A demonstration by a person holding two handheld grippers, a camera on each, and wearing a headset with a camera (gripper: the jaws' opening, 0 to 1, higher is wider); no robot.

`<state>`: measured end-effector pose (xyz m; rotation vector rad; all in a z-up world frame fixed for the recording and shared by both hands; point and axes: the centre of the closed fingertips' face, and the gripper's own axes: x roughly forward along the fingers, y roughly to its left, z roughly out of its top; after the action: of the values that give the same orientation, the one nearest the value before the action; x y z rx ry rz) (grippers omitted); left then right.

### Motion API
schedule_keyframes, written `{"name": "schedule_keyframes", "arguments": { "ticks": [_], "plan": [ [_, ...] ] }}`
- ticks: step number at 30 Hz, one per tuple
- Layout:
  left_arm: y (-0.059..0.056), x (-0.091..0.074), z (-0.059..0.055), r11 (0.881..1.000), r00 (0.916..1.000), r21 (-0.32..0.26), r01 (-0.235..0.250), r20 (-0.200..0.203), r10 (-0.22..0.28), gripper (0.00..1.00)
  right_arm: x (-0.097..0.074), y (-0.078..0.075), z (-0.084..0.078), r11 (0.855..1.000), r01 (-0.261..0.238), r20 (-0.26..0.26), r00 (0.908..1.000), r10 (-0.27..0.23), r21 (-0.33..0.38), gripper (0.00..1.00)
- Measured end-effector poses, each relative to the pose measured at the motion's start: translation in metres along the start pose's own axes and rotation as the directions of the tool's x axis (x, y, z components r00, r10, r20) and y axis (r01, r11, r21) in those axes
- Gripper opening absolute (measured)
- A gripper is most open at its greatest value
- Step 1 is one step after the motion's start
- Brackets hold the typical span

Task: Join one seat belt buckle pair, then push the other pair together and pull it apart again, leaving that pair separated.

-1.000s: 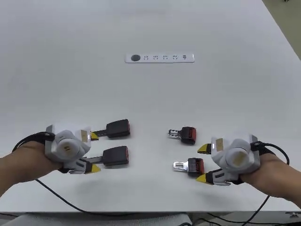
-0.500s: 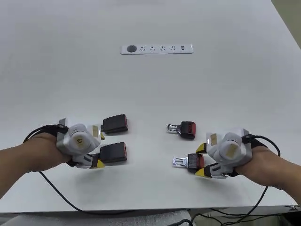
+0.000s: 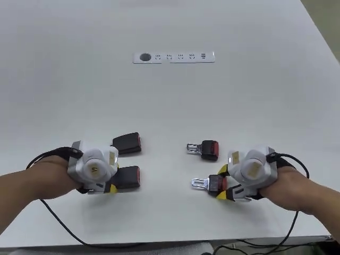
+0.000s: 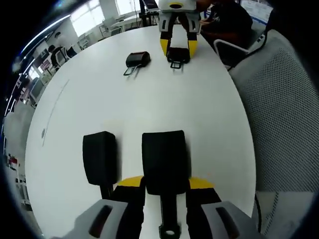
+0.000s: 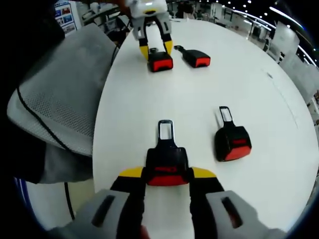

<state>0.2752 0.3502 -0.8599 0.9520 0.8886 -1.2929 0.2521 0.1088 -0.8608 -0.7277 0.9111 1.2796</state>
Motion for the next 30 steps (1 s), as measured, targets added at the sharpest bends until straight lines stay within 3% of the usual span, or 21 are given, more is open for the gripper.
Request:
{"name": "schedule_keyframes", "arguments": {
  "ticks": [10,17,30],
  "plan": [
    [0.000,0.000,-0.001,1.000,0.9997,-0.006,-0.003,-0.022,0.003,0.32,0.001,0.000,0.000,1.000,-0.020,0.009,0.9997,0.021,-0.016,0.34],
    [0.000,0.002,-0.001,1.000,0.9984,0.003,0.013,-0.055,-0.013,0.32,0.002,0.000,0.000,1.000,-0.018,-0.021,0.9996,0.017,-0.012,0.34],
    [0.002,0.002,-0.001,0.999,0.9975,-0.012,0.030,-0.064,-0.031,0.32,0.014,-0.003,0.023,0.999,-0.013,-0.013,0.9998,0.013,-0.034,0.34]
  ]
}}
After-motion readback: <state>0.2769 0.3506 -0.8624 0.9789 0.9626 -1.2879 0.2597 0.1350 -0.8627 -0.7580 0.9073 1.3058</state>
